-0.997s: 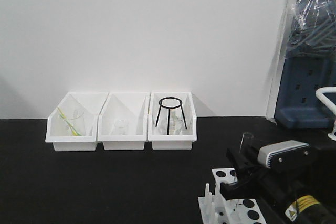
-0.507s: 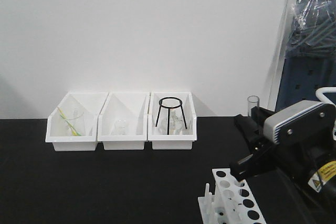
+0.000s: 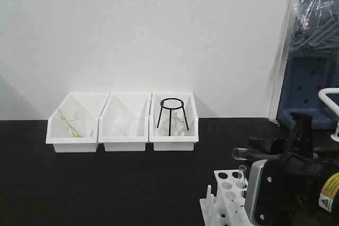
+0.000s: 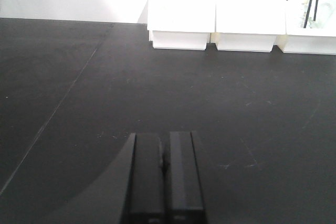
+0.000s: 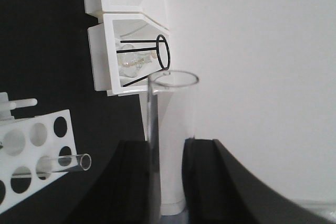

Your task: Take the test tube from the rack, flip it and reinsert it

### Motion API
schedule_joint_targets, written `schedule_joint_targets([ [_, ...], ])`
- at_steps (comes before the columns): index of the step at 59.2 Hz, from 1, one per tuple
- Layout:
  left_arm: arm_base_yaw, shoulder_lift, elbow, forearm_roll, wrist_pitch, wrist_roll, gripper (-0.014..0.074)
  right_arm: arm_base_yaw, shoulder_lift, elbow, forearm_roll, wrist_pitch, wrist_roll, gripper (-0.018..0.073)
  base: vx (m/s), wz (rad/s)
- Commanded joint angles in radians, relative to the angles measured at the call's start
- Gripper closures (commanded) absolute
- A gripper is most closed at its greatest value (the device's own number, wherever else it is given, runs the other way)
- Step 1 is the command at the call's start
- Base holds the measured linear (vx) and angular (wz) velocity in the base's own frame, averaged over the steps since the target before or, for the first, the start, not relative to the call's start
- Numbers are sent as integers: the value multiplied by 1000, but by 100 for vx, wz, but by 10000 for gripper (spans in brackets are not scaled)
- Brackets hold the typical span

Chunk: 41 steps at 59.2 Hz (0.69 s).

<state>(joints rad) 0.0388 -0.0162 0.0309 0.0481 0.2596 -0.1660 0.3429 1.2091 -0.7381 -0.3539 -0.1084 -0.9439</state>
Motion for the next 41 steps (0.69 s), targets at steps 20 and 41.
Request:
schedule_joint_targets([
  [20,-4,-11,2,-5,-79,0,603,-31,-11,-32,860,-348,579,568,0,0],
  [41,-4,-11,2,-5,-79,0,603,-31,60,246,435,-836,986,568,0,0],
])
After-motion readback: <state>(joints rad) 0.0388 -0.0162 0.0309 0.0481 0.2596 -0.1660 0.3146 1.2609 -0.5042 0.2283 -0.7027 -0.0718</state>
